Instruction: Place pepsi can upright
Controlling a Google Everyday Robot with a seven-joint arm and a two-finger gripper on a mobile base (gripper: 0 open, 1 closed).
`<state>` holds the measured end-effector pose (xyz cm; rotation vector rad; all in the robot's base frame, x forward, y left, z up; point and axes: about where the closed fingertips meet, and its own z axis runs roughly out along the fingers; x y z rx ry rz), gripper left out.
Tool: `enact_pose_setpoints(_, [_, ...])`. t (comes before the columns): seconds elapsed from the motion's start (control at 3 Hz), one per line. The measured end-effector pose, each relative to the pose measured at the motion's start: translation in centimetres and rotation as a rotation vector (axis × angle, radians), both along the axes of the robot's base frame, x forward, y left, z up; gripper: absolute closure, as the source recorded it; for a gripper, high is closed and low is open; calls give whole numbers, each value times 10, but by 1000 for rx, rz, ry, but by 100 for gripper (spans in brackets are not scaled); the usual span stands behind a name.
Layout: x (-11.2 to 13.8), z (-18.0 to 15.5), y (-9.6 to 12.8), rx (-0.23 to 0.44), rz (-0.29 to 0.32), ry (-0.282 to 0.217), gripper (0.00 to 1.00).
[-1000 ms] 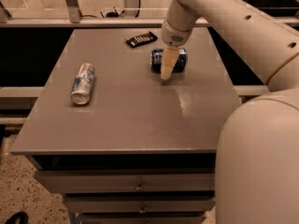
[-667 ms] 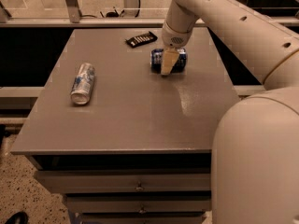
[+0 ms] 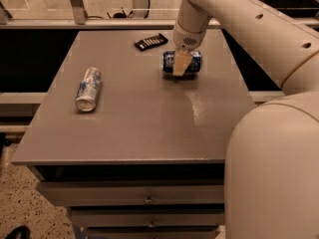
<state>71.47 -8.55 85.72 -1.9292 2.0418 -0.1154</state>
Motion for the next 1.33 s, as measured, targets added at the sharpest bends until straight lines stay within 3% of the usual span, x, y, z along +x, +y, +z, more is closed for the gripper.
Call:
enact_pose_setpoints(0.33, [-14, 24, 1, 45, 13, -9, 100])
enact_pose_setpoints(0.67, [-27, 47, -3, 167, 19, -8, 100])
enact_pose_setpoints(1.0, [-40, 63, -22, 451, 10, 23, 100])
enact_pose_setpoints(1.33, [-50, 75, -27, 690, 19, 57, 100])
